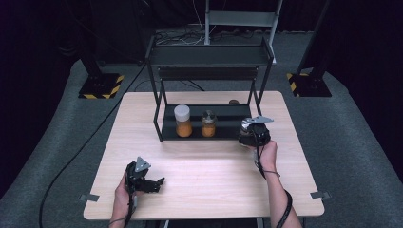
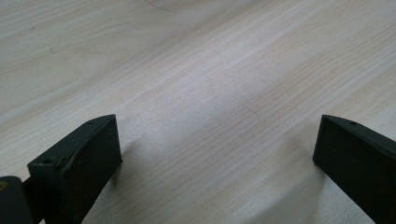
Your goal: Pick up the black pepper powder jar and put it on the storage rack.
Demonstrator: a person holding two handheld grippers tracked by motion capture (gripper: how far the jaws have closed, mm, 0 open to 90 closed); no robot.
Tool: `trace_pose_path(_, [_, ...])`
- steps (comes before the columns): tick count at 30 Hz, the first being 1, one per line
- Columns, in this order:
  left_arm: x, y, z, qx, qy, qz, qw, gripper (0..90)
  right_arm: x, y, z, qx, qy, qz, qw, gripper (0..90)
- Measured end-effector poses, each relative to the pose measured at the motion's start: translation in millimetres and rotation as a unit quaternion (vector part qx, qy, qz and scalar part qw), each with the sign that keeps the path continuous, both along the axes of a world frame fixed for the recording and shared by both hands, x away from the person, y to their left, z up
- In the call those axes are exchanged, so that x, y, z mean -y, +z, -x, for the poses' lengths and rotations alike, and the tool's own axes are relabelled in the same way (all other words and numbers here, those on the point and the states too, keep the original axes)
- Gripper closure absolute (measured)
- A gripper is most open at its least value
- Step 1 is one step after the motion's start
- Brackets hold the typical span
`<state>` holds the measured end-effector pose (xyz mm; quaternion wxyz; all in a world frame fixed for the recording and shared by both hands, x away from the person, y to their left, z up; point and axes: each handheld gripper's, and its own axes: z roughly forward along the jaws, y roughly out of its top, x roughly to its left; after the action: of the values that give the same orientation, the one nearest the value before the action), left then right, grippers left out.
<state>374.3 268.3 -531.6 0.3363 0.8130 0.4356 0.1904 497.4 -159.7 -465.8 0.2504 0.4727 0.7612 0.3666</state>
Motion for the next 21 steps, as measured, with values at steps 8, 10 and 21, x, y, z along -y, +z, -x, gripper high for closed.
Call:
trace_pose_path(8, [-0.2,0.0,-0.2,-0.001,-0.001,0.001,1.0,0.8,-2.9,-2.0,-3.6,-0.003,0.001,0.0,1.0,29.9])
trace_pose_path(10, [-0.2,0.0,-0.2,-0.001,-0.001,0.001,1.0,0.9,-3.9,-2.2,-4.5,-0.004,0.002,0.001,1.0,29.9])
trace_pose_path(21, [-0.2,0.0,-0.1,-0.001,-0.001,0.001,1.0,0.9,-7.6,-3.7,-10.7,-0.006,-0.003,-0.003,1.0,29.9])
